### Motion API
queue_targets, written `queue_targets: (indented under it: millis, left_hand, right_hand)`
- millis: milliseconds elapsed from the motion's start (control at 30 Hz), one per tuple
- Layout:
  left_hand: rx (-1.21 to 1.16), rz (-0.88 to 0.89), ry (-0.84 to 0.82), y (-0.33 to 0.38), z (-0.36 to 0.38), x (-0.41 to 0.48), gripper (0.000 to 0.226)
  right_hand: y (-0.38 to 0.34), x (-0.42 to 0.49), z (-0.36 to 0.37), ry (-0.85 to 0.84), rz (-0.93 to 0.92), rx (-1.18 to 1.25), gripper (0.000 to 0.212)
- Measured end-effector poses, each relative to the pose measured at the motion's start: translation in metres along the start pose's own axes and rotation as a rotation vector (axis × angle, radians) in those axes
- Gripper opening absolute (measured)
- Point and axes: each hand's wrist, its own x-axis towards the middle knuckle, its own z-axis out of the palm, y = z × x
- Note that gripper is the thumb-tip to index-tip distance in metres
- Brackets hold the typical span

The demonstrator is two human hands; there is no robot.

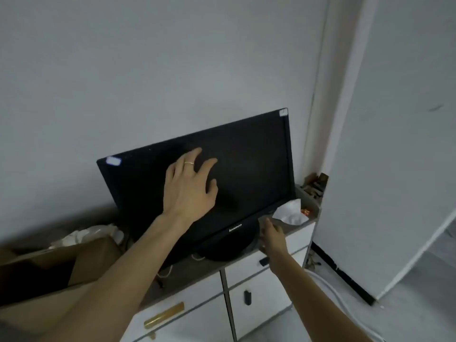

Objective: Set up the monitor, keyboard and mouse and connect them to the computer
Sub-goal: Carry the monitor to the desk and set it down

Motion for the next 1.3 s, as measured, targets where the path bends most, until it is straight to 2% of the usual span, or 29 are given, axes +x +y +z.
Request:
queue_targets:
  millis: [133,167,267,333,433,533,600,700,867,1033,1100,1200,1300]
  left_hand:
    - [0.091,-0.006,0.120,0.000,-0.005,0.059,0.054]
    - [0.118,-0.024,0.099,0.000,-0.002,0.076,0.055]
    - [0.166,-0.111,0.008,0.001,0.004,0.102,0.058]
    - [0.190,-0.147,-0.063,0.005,0.013,0.121,0.059]
    - [0.203,-0.175,-0.149,0.005,0.022,0.137,0.065]
    - [0.226,-0.235,-0.214,0.002,0.031,0.150,0.072]
    - [0.249,-0.255,-0.209,-0.001,0.035,0.157,0.073]
    - [0.265,-0.255,-0.198,-0.004,0.037,0.164,0.075]
    - [0.274,-0.204,-0.172,-0.009,0.033,0.163,0.081]
    - [0.212,-0.104,-0.167,-0.022,0.020,0.153,0.078]
    - [0.181,-0.092,-0.155,-0.026,0.013,0.150,0.079]
    - [0.089,-0.087,-0.100,-0.025,0.002,0.146,0.081]
    - [-0.070,-0.077,-0.064,-0.015,-0.010,0.139,0.083]
  right_hand:
    - [0.010,0.103,0.017,0.058,0.235,0.230,0.100]
    - [0.002,0.114,0.023,0.050,0.277,0.285,0.101]
    - [-0.032,0.101,0.035,0.051,0.344,0.428,0.078]
    - [-0.041,0.108,0.039,0.073,0.402,0.522,0.075]
    - [-0.043,0.111,0.045,0.106,0.417,0.568,0.083]
    - [-0.032,0.129,0.051,0.111,0.432,0.606,0.106]
    - [-0.025,0.137,0.055,0.103,0.446,0.620,0.107]
    - [-0.023,0.114,0.062,0.082,0.492,0.671,0.085]
    - [-0.030,0.094,0.074,0.122,0.540,0.685,0.086]
    - [-0.029,0.071,0.070,0.198,0.471,0.723,0.083]
    - [-0.030,0.062,0.060,0.257,0.424,0.658,0.079]
    - [-0.040,0.041,0.035,0.324,0.374,0.583,0.084]
    - [-0.056,0.011,0.005,0.385,0.212,0.569,0.076]
